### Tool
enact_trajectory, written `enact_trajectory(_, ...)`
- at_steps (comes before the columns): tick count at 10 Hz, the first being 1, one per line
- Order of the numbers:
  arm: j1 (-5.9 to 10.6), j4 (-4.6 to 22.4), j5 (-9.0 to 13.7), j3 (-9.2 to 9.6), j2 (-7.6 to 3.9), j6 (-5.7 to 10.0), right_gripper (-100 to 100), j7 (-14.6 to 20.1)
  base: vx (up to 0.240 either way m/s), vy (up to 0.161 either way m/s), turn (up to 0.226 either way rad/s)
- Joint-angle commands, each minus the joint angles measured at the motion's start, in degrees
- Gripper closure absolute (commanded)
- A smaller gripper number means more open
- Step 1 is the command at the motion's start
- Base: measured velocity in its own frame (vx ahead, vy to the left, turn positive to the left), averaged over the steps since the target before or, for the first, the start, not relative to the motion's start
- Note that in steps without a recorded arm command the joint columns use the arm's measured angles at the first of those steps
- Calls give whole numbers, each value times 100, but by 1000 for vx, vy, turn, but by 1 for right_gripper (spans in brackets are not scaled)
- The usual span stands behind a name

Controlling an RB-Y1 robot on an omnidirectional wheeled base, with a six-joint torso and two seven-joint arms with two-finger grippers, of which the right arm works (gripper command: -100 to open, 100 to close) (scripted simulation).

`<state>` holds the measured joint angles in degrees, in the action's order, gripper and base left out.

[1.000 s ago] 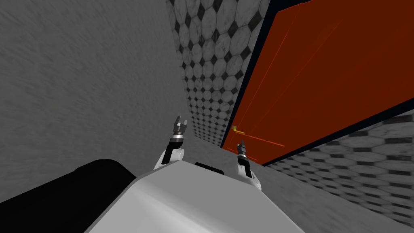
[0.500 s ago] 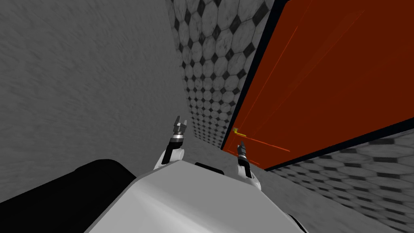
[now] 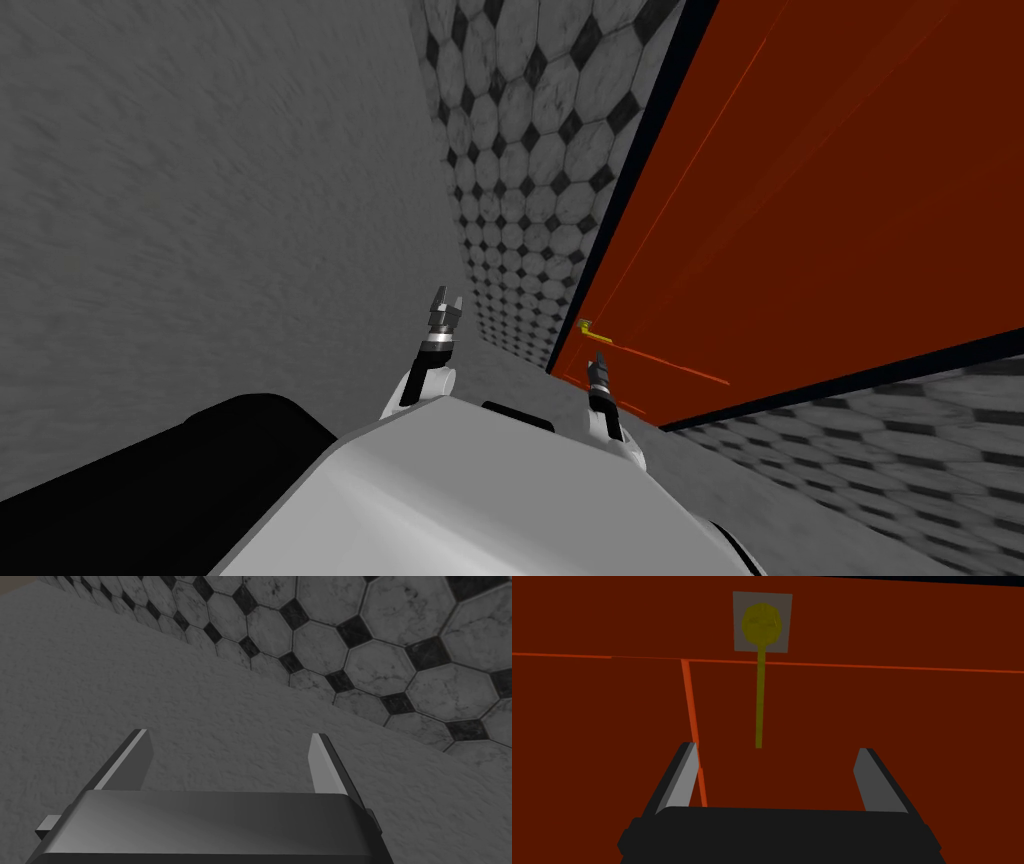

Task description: Pull the door open

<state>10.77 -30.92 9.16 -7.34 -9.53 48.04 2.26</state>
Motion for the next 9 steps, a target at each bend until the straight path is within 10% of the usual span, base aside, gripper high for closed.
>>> enact_trajectory(1, 79, 187, 8, -13, -15, 66, -100, 7, 36, -16, 21)
enact_trajectory(9, -56, 301, 69, -87, -248, 187, -100, 215, 99, 4, 51)
